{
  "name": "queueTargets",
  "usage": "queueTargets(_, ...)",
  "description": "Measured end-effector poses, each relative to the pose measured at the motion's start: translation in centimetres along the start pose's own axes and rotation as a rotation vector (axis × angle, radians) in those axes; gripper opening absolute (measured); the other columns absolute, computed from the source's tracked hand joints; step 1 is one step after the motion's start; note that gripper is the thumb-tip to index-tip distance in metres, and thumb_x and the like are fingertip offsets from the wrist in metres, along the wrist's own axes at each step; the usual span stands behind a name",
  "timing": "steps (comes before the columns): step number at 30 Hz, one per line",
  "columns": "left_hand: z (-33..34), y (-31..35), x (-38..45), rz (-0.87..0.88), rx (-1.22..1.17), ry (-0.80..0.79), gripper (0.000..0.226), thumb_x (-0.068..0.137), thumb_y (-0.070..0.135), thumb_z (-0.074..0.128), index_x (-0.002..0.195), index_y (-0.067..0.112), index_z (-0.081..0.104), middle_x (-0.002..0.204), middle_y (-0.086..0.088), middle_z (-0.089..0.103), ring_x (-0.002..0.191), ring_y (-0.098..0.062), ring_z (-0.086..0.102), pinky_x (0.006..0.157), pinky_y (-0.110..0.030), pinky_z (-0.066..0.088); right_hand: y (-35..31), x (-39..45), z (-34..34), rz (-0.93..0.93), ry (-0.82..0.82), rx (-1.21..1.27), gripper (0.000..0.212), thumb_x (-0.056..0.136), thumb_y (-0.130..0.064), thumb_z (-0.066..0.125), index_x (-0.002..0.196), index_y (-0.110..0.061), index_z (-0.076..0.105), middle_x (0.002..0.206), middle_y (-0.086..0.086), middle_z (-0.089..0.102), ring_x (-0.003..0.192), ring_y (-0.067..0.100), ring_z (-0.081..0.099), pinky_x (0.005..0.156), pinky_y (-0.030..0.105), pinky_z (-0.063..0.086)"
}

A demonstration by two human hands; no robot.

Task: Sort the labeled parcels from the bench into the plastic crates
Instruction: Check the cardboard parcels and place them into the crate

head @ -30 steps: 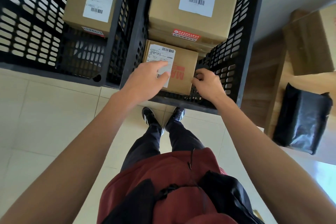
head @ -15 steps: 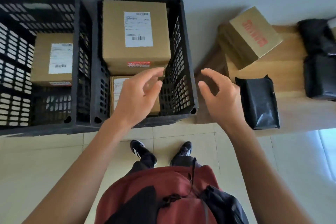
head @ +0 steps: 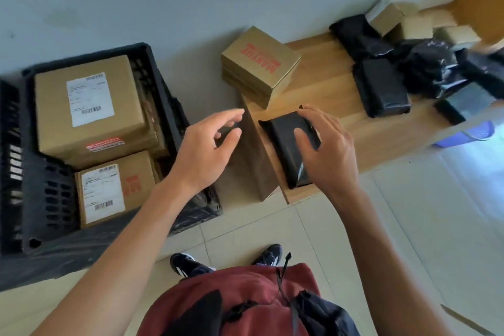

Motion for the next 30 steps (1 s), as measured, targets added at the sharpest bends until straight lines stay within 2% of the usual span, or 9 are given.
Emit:
queueTargets(6, 5.2, 3.0, 2.1, 0.034, 0.020, -0.038, 0.037, 0.104, 0.016, 0.061, 0.140, 0.021, 0.064, 0.125, 0.016, 0.068, 0.119, -0.001, 0.062, 0.097, -0.036, 0.057, 5.9, 0.8, -3.9, -0.007, 0.047, -0.007, 0.036, 0.100, -0.015, 0.065, 0.137, -0.013, 0.066, 0.142, 0.003, 0.064, 0.136, 0.017, 0.055, 0.116, 0.040, 0.044)
queueTargets(13, 8.3, 4.1, 4.4, 0.014, 0.085, -0.050, 0.037, 0.103, 0.015, 0.061, 0.140, 0.021, 0.064, 0.126, 0.016, 0.068, 0.120, 0.004, 0.060, 0.097, -0.012, 0.045, 9.3, 3.0, -4.3, 0.066, -0.049, -0.003, 0.039, 0.102, -0.019, 0.063, 0.141, -0.016, 0.062, 0.148, 0.002, 0.060, 0.141, 0.021, 0.051, 0.117, 0.043, 0.040)
queueTargets(17, 8.8, 2.8, 7.1, -0.032, 0.085, -0.039, 0.037, 0.103, 0.015, 0.061, 0.140, 0.022, 0.064, 0.128, 0.014, 0.068, 0.119, 0.004, 0.059, 0.094, -0.006, 0.043, 10.3, 5.6, -3.3, 0.084, -0.117, -0.019, 0.041, 0.103, -0.022, 0.062, 0.143, -0.016, 0.060, 0.150, 0.002, 0.057, 0.142, 0.021, 0.048, 0.118, 0.037, 0.037)
queueTargets(20, 9.1, 1.6, 9.8, -0.063, 0.061, -0.018, 0.038, 0.103, 0.016, 0.060, 0.140, 0.022, 0.063, 0.129, 0.014, 0.067, 0.120, 0.003, 0.059, 0.096, -0.010, 0.044, 10.9, 8.3, -2.6, 0.085, -0.178, -0.045, 0.043, 0.103, -0.022, 0.061, 0.146, -0.015, 0.057, 0.152, 0.003, 0.056, 0.143, 0.021, 0.046, 0.116, 0.032, 0.032)
queueTargets(25, 8.4, -1.1, 14.4, -0.145, 0.045, 0.029, 0.040, 0.104, 0.019, 0.060, 0.143, 0.023, 0.061, 0.133, 0.015, 0.064, 0.122, 0.003, 0.058, 0.100, -0.021, 0.048, 11.4, 13.1, -0.9, 0.104, -0.263, -0.069, 0.046, 0.103, -0.021, 0.061, 0.147, -0.015, 0.055, 0.152, 0.003, 0.055, 0.143, 0.024, 0.047, 0.118, 0.038, 0.037)
queueTargets(30, 7.4, -4.1, 19.1, -0.246, 0.086, 0.021, 0.041, 0.105, 0.021, 0.059, 0.146, 0.022, 0.058, 0.138, 0.012, 0.060, 0.128, -0.004, 0.054, 0.106, -0.039, 0.052, 12.4, 16.9, 1.0, 0.212, -0.305, -0.054, 0.048, 0.103, -0.024, 0.060, 0.150, -0.017, 0.052, 0.150, 0.002, 0.057, 0.140, 0.022, 0.048, 0.113, 0.035, 0.038)
Point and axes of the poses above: each hand's wrist, its own x-axis towards the middle knuckle, its own z-axis out of the palm, y = z × x, the point moved 1 cm from there along x, towards the middle knuckle
